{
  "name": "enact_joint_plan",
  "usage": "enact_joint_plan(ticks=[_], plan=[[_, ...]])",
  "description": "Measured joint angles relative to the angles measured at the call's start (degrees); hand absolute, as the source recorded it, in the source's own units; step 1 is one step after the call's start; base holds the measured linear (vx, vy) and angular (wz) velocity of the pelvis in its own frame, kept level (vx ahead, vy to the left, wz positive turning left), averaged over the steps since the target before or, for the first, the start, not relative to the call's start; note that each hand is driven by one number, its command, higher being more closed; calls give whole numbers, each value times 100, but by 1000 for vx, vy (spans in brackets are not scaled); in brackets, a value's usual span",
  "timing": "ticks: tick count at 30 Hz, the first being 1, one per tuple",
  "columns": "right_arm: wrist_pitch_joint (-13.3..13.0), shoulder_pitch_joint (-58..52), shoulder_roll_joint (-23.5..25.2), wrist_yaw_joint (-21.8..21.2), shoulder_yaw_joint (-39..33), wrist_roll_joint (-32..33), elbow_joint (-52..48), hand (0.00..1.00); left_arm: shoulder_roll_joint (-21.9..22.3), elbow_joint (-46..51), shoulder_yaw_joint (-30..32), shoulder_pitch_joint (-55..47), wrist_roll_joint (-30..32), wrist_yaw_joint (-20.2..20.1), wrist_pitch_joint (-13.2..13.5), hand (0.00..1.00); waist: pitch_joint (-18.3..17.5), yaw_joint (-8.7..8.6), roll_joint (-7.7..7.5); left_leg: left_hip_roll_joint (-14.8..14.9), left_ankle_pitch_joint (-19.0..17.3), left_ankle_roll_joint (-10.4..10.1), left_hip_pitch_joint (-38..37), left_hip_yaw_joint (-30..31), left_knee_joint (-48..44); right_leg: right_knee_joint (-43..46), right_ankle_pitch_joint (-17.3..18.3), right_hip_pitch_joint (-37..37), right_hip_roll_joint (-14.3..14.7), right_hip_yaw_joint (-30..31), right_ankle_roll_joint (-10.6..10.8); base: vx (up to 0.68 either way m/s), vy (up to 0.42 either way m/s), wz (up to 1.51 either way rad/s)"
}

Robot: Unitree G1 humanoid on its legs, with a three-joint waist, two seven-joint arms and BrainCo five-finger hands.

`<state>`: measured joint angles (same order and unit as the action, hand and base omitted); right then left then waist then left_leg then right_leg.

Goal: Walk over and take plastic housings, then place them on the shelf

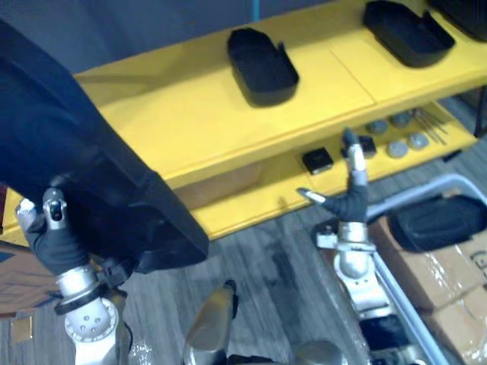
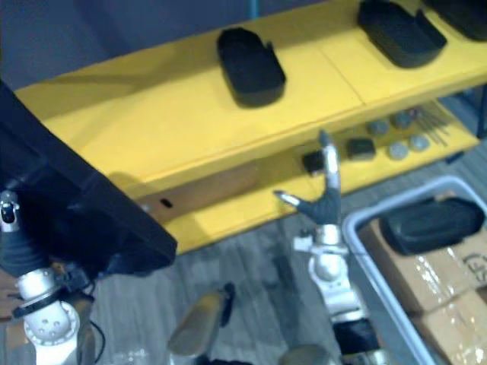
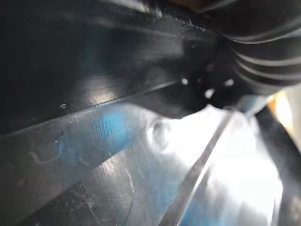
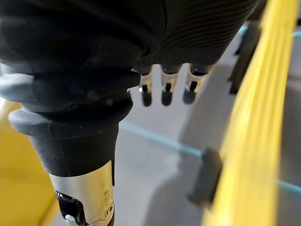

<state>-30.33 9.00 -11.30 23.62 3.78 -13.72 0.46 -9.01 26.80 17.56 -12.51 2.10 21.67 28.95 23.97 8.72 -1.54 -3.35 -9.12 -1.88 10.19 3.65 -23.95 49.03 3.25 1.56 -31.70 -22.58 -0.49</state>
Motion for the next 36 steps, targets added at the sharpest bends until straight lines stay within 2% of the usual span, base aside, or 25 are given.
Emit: enact_joint_plan(ticks=[1,3,4,5,7,8,9,10,11,13,14,15,16,18,21,23,27,29,32,35,36], plan=[[-89,56,-6,-103,-141,30,1,0,-142,118,43,65,65,139,-94,100,-102,-29,1,71,29,52,-235,114,273,287,-154,-281,110,295,34,289,69,15],[-154,335,-84,-281,-357,278,2,0,-303,151,104,345,55,296,-204,100,-224,-91,91,260,25,57,-488,324,569,184,673,-623,615,422,159,276,49,29],[-182,561,-145,-377,-458,415,2,0,-305,149,197,497,44,340,-268,100,-306,-163,115,351,25,57,-569,424,708,-218,909,-819,916,441,176,240,-1,39],[-202,790,-264,-528,-594,659,-1,0,-306,83,228,678,4,410,-370,100,-420,-189,189,421,23,53,-640,531,873,-1038,984,-1072,1292,576,218,303,-66,52],[-189,982,-484,-809,-762,1336,-3,0,-240,-115,199,888,-2,451,-473,100,-543,-258,131,487,-12,1,-793,758,988,-2190,817,-1302,1711,994,441,304,-136,84],[-119,983,-507,-1027,-856,1910,-34,0,-174,-199,170,914,0,449,-555,100,-585,-358,89,461,-77,-133,-831,1013,927,-2804,595,-1298,1896,1271,576,326,-232,121],[-52,935,-486,-1169,-938,2287,-49,0,-155,-250,123,885,3,440,-576,100,-641,-410,-4,404,-171,-252,-827,1198,874,-3141,352,-1272,1934,1458,547,325,-275,145],[27,863,-455,-1310,-1034,2589,-48,0,-159,-290,86,826,19,413,-580,100,-715,-452,-128,331,-295,-360,-817,1390,804,-3214,-164,-1215,1956,1624,642,335,-338,128],[164,811,-509,-1514,-1129,2875,-14,0,5,-352,21,710,66,389,-593,100,-791,-441,29,467,-398,-496,-833,1478,753,-3049,-151,-1153,2010,1402,697,361,-315,108],[450,815,-618,-1881,-1219,3406,43,0,232,-342,-20,382,64,197,-734,100,-1039,-288,355,952,-209,-683,-933,967,1072,-3088,-19,-975,2280,1009,492,377,-280,63],[486,816,-644,-1968,-1223,3493,61,0,262,-342,-20,342,64,170,-771,100,-1069,-286,404,1019,-98,-721,-997,795,1204,-3119,5,-890,2290,908,452,291,-195,64],[547,767,-666,-2152,-1292,3614,59,0,315,-345,-28,331,64,96,-799,100,-1100,-335,454,1097,125,-672,-1137,259,1441,-3258,26,-621,2275,650,418,261,-148,95],[565,603,-668,-2306,-1467,3653,19,0,316,-341,-50,392,63,-42,-783,100,-1119,-424,479,1186,235,-572,-1200,-389,1512,-3477,26,-269,2252,322,417,246,-125,110],[579,241,-662,-2443,-1776,3655,-71,0,294,-341,-76,530,60,-194,-778,100,-1162,-554,458,1217,354,-405,-1238,-1196,1585,-3689,28,110,2196,-154,419,169,-49,121],[585,5,-659,-2556,-1892,3652,-217,0,254,-343,-71,561,55,-196,-792,100,-1232,-523,401,1106,509,-379,-1243,-1185,1825,-3751,30,147,2123,-281,423,68,22,47],[546,-59,-560,-2634,-1894,3653,-574,0,255,-394,-73,546,69,-173,-1001,100,-1256,-484,343,937,623,-307,-1343,-1178,2022,-3900,21,264,2024,-345,452,23,52,14],[387,-301,-318,-2593,-1975,3588,-1038,0,205,-361,34,481,139,-259,-1165,100,-1364,-540,220,843,774,-300,-1458,-1048,2300,-4140,9,456,1984,-451,481,-6,14,19],[383,-410,-252,-2520,-2022,3450,-1322,0,14,-307,335,265,297,-525,-1296,100,-1459,-571,169,837,902,-317,-1514,-1070,2534,-4278,-38,457,2023,-451,566,-41,-30,1],[375,-448,-259,-2366,-2134,3174,-1392,0,-241,-307,690,155,279,-951,-1413,100,-1525,-627,171,848,951,-321,-1520,-1130,2656,-4344,-76,445,2050,-428,625,-59,-16,-7],[435,-631,-458,-2067,-2418,2840,-1507,0,-717,-495,869,153,22,-1614,-1716,100,-1709,-654,237,856,961,-323,-1563,-1328,2743,-4480,-174,423,2083,-323,665,-13,9,-19],[445,-671,-533,-2038,-2473,2813,-1552,0,-803,-591,874,159,14,-1696,-1758,100,-1719,-655,254,851,961,-323,-1602,-1374,2759,-4482,-186,417,2089,-249,679,23,24,-25]])
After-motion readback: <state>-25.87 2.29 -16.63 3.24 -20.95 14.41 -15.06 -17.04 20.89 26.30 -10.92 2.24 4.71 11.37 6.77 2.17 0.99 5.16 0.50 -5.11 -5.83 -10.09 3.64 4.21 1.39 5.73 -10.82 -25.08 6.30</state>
